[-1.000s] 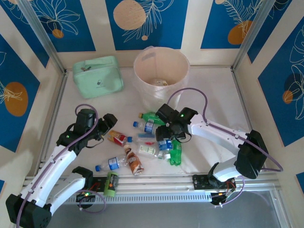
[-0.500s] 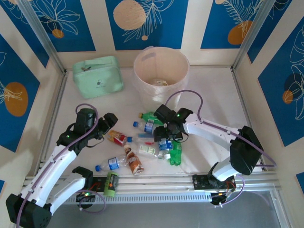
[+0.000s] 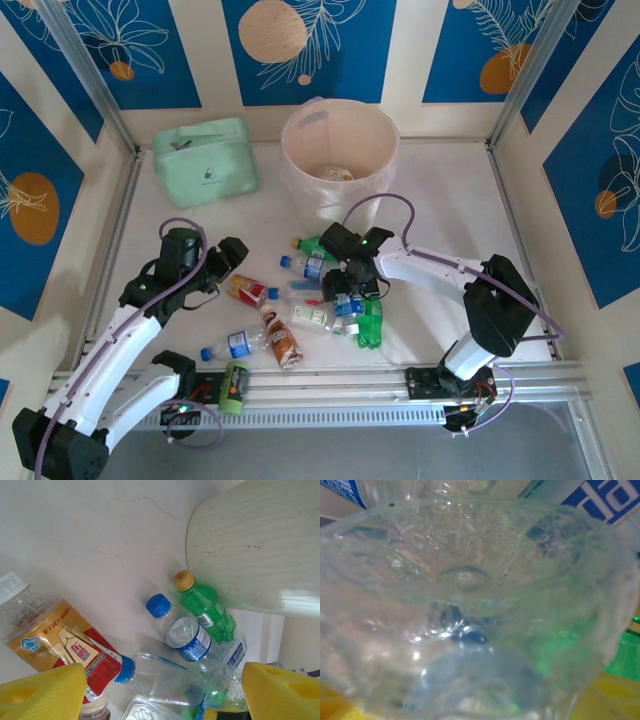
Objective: Put the plastic bottles in the bin
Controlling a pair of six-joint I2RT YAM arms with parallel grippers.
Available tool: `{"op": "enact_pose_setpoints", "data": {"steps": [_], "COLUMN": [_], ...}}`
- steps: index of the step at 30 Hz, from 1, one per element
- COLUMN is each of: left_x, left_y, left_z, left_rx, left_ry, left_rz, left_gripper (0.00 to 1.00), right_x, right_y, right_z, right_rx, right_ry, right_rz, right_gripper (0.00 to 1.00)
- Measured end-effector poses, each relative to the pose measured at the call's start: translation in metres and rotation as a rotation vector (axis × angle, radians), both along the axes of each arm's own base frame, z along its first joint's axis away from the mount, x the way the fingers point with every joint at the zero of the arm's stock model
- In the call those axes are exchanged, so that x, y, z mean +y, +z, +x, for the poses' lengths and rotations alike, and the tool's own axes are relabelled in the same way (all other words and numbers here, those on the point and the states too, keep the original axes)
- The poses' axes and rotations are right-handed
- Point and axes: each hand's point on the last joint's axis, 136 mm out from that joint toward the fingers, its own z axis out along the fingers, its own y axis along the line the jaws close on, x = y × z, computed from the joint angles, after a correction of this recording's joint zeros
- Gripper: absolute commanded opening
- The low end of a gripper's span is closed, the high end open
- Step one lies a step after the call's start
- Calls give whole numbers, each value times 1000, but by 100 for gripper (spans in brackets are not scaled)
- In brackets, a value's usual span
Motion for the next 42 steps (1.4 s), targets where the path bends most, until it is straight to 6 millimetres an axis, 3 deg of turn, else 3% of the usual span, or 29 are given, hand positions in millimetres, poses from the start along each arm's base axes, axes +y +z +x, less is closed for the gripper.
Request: {"op": "enact_pose_setpoints", "data": {"steps": [7, 11, 16, 24, 29, 36, 42], "left_x": [0, -2, -17, -65, -86, -114, -130], "left_y": [2, 4, 26, 116, 154, 178, 191], "left_z": [2, 3, 11, 28, 28, 11, -13], "left_rx": [-11, -17, -97, -382, -491, -548, -595], "left_ry": [1, -8, -63, -255, -376, -557, -696], "left_rz": [-5, -18, -97, -391, -534, -642, -684], "left_gripper": [81, 83, 83, 91, 91, 92, 94], "right_x": [0, 4, 24, 66, 87, 108, 114], "right_y": [0, 13, 70, 161, 194, 246, 264], "right_z": [0, 2, 9, 5, 3, -10, -18], "right_rx": [0, -23, -127, -208, -198, -209, -200], "right_ry": [5, 10, 32, 115, 187, 316, 374], "right_rz": [1, 21, 193, 632, 818, 1008, 1073], "right_gripper": [65, 63, 62, 60, 60, 60, 60]}}
